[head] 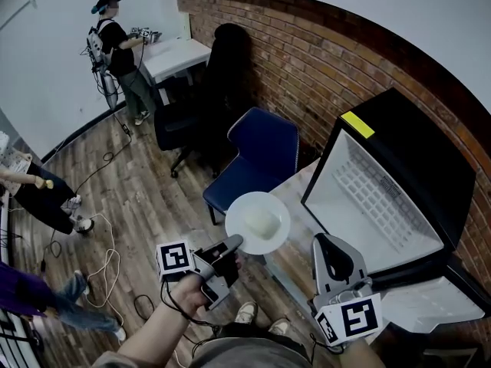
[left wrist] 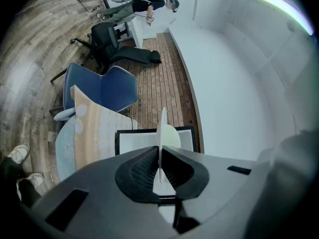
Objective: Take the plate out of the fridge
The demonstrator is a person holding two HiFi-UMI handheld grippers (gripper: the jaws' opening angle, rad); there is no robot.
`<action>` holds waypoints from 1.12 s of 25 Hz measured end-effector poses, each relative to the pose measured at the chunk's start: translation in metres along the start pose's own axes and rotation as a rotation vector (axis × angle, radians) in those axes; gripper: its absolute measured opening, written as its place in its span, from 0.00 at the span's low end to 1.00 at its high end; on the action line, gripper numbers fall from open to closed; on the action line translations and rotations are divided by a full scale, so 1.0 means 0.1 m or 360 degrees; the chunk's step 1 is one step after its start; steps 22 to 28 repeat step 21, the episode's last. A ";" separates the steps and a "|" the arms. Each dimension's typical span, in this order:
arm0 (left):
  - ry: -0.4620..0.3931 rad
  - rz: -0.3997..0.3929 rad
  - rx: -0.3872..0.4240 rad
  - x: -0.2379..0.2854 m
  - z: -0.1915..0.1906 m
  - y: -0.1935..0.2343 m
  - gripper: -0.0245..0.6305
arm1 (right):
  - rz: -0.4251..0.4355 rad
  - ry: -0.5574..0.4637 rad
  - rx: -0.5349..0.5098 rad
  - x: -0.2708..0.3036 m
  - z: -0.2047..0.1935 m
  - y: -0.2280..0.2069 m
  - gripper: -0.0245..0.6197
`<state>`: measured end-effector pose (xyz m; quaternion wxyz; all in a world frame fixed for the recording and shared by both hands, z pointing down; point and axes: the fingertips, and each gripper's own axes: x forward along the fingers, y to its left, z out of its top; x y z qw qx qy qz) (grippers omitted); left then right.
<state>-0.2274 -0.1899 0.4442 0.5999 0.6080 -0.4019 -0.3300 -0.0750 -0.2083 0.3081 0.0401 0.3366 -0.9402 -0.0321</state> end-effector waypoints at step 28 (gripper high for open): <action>0.0039 -0.0023 0.0023 0.15 0.00 -0.05 0.08 | -0.0020 -0.0026 0.0004 0.00 0.05 -0.08 0.09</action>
